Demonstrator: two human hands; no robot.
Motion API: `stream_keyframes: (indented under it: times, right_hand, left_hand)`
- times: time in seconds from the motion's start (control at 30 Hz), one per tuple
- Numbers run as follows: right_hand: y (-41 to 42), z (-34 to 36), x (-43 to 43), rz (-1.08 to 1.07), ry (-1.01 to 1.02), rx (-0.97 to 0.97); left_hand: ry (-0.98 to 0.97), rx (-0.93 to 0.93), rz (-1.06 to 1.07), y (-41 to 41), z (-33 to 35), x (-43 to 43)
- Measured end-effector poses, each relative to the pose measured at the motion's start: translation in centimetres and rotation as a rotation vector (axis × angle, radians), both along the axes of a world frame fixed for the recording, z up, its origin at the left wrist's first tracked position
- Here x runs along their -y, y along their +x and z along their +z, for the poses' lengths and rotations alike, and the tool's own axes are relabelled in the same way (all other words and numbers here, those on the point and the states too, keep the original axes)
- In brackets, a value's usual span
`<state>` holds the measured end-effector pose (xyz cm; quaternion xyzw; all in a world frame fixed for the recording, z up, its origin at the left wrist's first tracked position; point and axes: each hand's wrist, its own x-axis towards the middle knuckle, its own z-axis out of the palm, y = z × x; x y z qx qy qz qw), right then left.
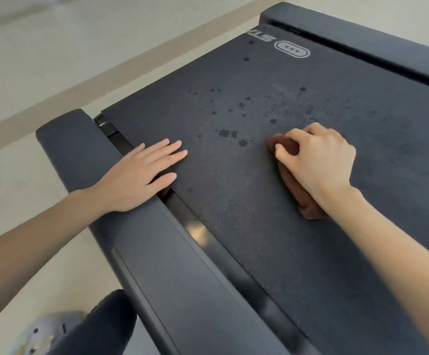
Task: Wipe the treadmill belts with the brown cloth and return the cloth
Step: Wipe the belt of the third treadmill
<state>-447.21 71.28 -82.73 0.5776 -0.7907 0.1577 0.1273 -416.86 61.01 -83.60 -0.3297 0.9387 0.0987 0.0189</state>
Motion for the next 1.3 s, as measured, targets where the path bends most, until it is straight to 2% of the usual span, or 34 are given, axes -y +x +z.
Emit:
stream_keyframes:
  times: [0.1,0.17,0.23,0.27,0.37,0.47,0.53,0.6,0.7,0.8,0.93,1.17,1.3]
  right_hand:
    - [5.7,-0.1,-0.7,0.091,-0.059,0.034]
    - [9.1,-0.5,-2.4,0.275,-0.082,0.111]
    - [9.9,-0.8,-4.1,0.44,-0.083,0.134]
    - [8.9,-0.7,-4.3,0.452,-0.081,0.117]
    - [4.3,-0.1,-2.5,0.242,-0.049,-0.001]
    - [0.9,0.3,1.8,-0.031,-0.023,0.072]
    - [2.2,0.2,3.5,-0.076,-0.019,0.075]
    - [5.8,-0.2,3.8,0.005,-0.044,0.04]
    - [10.8,-0.7,1.6,0.273,-0.091,0.081]
    - [11.5,-0.6,-2.3,0.462,-0.057,0.067]
    - [11.8,0.4,-4.8,0.417,-0.004,0.063]
    - [17.0,0.2,1.5,0.359,-0.041,0.043]
    - [17.0,0.6,-0.2,0.359,0.033,0.067]
  left_hand:
    - [0.031,-0.043,0.01,-1.2,-0.2,2.0]
    - [0.02,-0.029,-0.033,-1.8,-0.3,3.3]
    - [0.011,-0.024,-0.085,-1.8,-0.4,4.4]
    - [0.012,-0.029,-0.109,-1.6,-0.5,4.8]
    - [0.017,-0.058,-0.143,-1.5,-0.9,5.3]
    - [0.015,-0.072,-0.142,-1.7,-1.1,5.3]
    - [0.027,-0.077,-0.14,-1.8,-0.9,5.4]
    - [0.028,-0.068,-0.135,-1.8,-0.9,5.3]
    - [0.036,-0.057,-0.165,-1.4,-1.1,5.6]
    - [0.032,-0.041,-0.279,-0.6,-0.7,7.3]
    - [0.039,-0.043,-0.324,-0.4,-0.7,9.4]
    - [-0.001,-0.115,-0.382,-2.1,-1.6,10.0]
    - [-0.002,-0.133,-0.452,0.0,-1.6,12.8]
